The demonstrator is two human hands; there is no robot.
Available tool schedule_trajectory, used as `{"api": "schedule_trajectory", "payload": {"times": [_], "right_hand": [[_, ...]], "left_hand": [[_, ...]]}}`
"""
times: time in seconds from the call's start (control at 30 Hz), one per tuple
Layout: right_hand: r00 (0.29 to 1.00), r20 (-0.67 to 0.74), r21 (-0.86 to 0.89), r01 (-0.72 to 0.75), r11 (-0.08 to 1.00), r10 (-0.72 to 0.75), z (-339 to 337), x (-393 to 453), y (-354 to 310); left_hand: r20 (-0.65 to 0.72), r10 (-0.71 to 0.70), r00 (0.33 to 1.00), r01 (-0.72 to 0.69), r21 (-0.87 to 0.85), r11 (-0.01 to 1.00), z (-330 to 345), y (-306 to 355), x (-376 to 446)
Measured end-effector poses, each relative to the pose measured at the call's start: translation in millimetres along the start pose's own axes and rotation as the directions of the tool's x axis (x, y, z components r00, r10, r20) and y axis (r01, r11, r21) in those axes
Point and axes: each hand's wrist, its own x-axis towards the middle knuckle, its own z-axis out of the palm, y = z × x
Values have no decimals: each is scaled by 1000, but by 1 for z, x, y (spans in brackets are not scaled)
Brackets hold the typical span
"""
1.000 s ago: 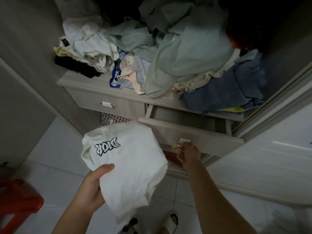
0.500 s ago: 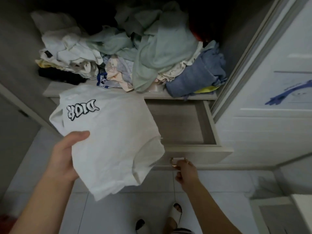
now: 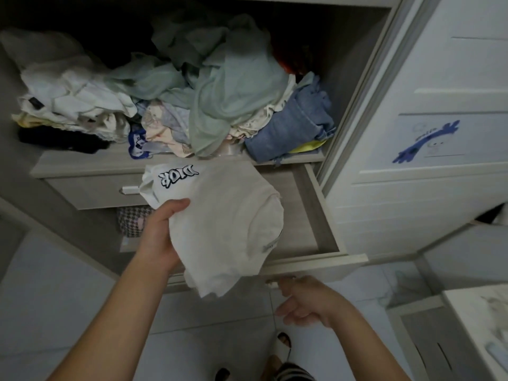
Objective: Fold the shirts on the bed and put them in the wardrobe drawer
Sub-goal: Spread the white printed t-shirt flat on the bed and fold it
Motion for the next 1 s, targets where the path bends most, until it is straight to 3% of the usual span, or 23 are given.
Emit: {"api": "schedule_trajectory", "payload": {"times": [0.07,0.1,0.17,0.2,0.23,0.3,0.43,0.57,0.67,0.73,0.83,0.93,1.0], "right_hand": [[988,-26,-38,151,988,-152,-28,-9,-25],[955,-125,-4,271,963,-269,-41,-10,-38],[797,-367,-20,509,861,-480,-65,-4,-67],[732,-399,-36,589,807,-552,-73,2,-81],[699,-367,-25,653,757,-614,-79,10,-92],[710,-265,80,690,719,-652,-89,31,-108],[829,-65,220,555,802,-556,-109,64,-120],[897,-13,-12,441,897,-441,-128,90,-123],[893,-36,-136,441,887,-449,-140,104,-140],[851,-87,-389,450,804,-518,-141,117,-154],[772,-141,-808,272,523,-619,-125,138,-162],[750,-150,-939,95,330,-645,-105,156,-137],[683,-152,-968,44,248,-714,-96,161,-115]], "left_hand": [[6,-19,1000,19,-24,1000,17,-7,11],[11,-18,1000,19,-50,999,26,-12,16],[8,-20,1000,21,-126,992,46,-24,28],[6,-19,1000,20,-173,985,55,-31,34],[12,-11,1000,13,-221,975,63,-39,40],[39,16,999,-4,-303,953,72,-55,53],[56,37,998,-16,-340,940,70,-88,75],[-16,28,999,-30,-236,971,60,-112,95],[-200,108,974,-126,-82,989,55,-121,108],[-417,62,907,-81,-30,996,53,-131,112],[-601,-197,774,283,51,958,56,-149,111],[-526,-457,717,588,105,802,58,-132,108],[-342,-554,759,650,344,678,56,-105,108]]}}
